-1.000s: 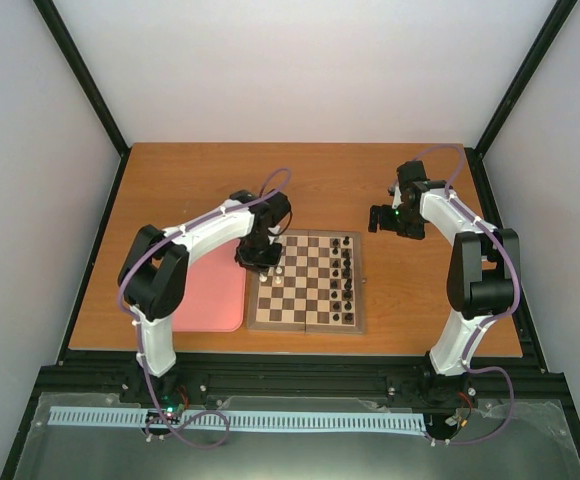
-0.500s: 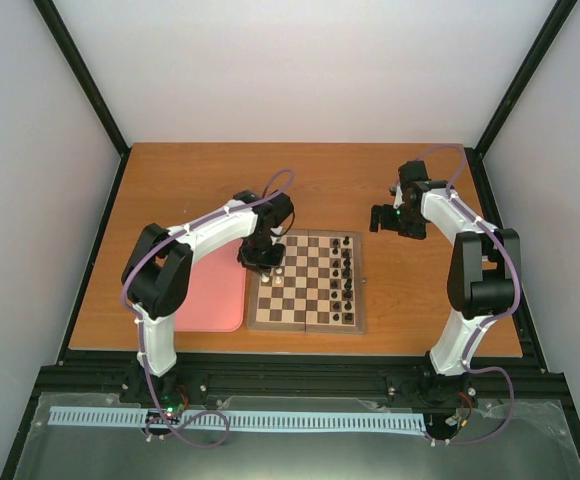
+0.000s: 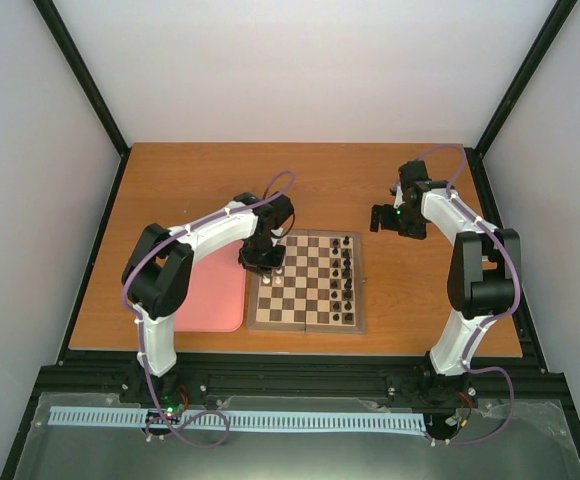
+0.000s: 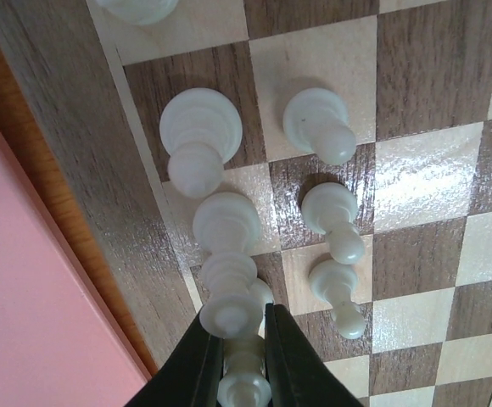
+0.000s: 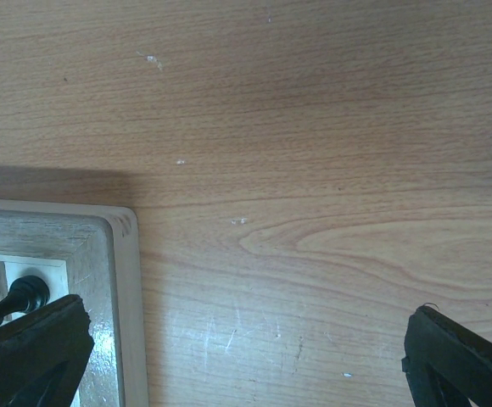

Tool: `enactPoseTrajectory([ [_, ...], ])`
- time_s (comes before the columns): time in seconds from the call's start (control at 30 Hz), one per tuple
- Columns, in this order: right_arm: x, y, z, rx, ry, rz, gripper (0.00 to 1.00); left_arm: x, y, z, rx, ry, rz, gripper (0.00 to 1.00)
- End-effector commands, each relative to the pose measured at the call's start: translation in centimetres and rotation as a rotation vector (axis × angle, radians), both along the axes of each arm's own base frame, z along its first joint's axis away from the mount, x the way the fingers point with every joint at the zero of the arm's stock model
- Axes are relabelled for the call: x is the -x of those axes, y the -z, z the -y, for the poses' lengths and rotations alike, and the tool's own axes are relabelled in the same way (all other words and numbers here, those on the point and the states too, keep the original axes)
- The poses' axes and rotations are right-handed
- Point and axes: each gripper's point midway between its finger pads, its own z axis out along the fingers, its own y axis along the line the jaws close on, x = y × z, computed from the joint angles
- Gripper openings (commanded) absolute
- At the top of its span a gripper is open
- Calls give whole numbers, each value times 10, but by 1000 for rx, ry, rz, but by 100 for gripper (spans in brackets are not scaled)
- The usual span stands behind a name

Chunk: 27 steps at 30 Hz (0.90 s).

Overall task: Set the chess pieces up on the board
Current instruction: Place the chess piece on the chessboard.

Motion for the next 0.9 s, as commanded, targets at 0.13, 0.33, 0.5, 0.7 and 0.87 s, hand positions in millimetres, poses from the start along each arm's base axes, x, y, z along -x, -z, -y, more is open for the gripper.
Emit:
enactPoseTrajectory([
  [0.13, -2, -8, 4, 3, 0, 30, 100, 2, 4, 4, 5, 19, 8, 9],
  [0.33, -2, -8, 3, -5, -1, 31, 100, 2, 3, 3, -2, 17, 13, 9],
  [0.5, -2, -9, 2, -9, -2, 32, 100, 1, 2, 2, -6, 19, 17, 12],
  [0.7, -3, -8, 1, -12, -3, 29, 100, 0, -1, 3, 0, 23, 19, 23],
  [0.87, -3, -8, 1, -16, -3, 29, 100, 2, -4, 2, -1, 25, 18, 24],
])
